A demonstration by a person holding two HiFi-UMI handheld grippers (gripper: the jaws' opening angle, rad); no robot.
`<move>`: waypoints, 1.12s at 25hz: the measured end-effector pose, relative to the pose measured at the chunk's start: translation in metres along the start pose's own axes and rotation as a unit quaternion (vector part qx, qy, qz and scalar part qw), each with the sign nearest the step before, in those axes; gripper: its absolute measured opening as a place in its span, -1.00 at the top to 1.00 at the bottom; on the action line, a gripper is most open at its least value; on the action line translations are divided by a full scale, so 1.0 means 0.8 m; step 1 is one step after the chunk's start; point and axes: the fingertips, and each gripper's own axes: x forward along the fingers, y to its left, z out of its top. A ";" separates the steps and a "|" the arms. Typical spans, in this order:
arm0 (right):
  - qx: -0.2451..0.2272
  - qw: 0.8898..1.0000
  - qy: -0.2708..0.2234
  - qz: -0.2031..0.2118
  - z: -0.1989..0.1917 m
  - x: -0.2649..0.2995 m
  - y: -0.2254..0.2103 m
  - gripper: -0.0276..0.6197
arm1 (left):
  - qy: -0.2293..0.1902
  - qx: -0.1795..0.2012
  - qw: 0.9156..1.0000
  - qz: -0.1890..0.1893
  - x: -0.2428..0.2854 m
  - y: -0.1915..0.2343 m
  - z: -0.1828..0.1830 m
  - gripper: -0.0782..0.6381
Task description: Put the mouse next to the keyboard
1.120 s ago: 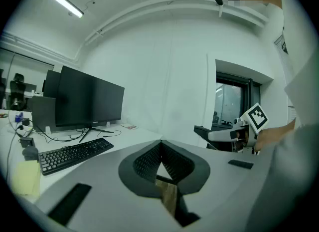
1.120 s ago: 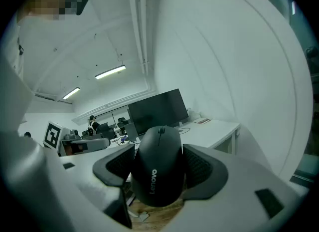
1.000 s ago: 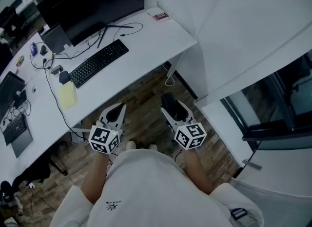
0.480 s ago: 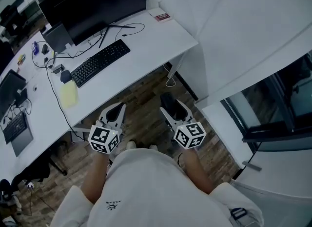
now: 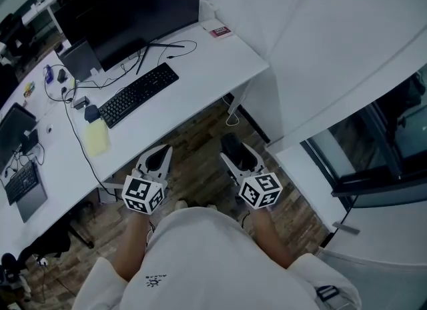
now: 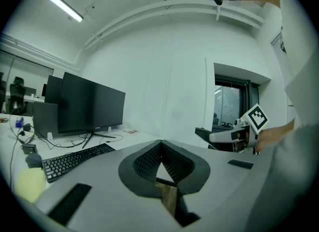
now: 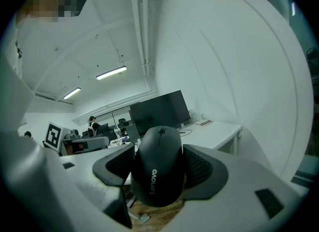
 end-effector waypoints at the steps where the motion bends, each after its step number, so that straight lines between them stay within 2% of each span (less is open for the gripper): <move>1: -0.002 1.000 0.000 0.001 0.002 0.001 0.002 -0.04 | -0.003 0.003 1.000 -0.001 0.000 0.002 0.004 0.76; 9: -0.014 1.000 -0.007 0.003 0.015 0.011 0.015 -0.04 | -0.023 0.016 1.000 -0.013 0.000 0.011 0.029 0.76; 28: -0.019 0.999 -0.022 -0.032 0.015 0.039 0.047 -0.04 | -0.027 0.019 0.998 -0.054 -0.011 0.046 0.023 0.76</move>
